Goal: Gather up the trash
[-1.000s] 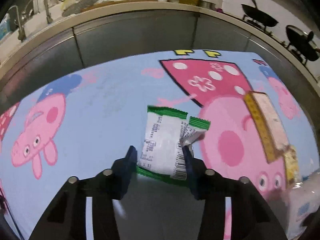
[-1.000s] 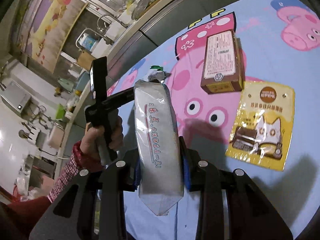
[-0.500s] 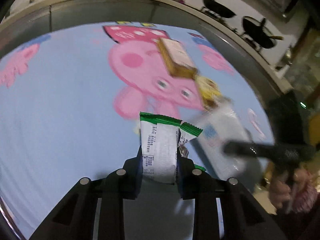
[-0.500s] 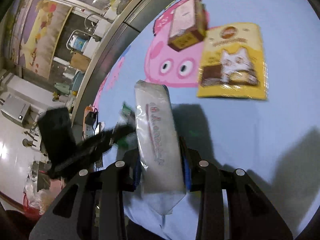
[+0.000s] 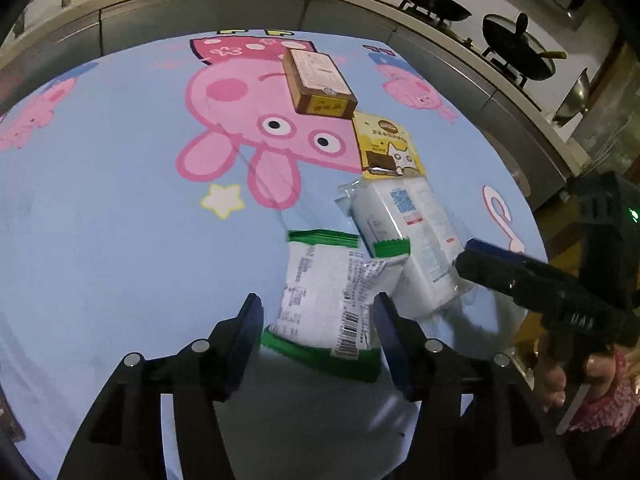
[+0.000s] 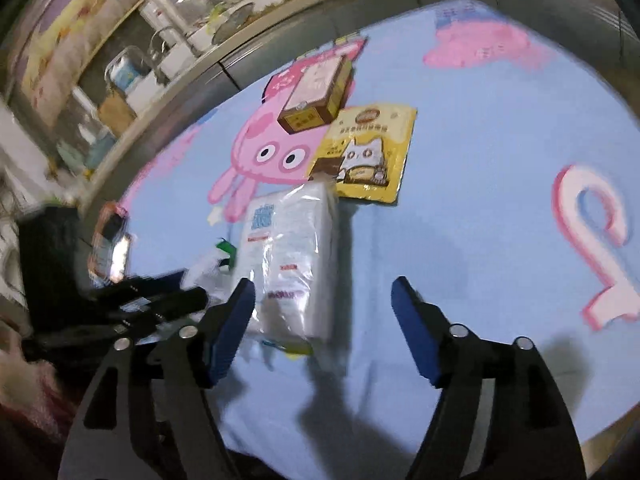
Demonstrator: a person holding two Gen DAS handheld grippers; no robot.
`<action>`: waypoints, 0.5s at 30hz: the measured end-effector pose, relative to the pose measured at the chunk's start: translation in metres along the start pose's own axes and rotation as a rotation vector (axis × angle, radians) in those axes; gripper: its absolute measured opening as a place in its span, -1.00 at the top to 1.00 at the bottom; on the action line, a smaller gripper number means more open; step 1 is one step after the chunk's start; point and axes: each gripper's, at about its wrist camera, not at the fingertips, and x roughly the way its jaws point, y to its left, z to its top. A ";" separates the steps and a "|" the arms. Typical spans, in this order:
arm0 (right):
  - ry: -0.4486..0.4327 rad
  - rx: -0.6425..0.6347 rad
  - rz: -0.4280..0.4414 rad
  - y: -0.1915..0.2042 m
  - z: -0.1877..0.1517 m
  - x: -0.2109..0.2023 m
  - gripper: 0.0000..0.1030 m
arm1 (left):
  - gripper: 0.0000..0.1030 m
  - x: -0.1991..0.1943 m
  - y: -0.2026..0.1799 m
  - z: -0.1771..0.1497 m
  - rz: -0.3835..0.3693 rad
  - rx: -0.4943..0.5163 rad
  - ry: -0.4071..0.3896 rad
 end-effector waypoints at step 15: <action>0.003 -0.278 -0.092 0.038 -0.018 0.023 -0.19 | -0.02 0.007 -0.020 -0.009 0.061 0.081 0.028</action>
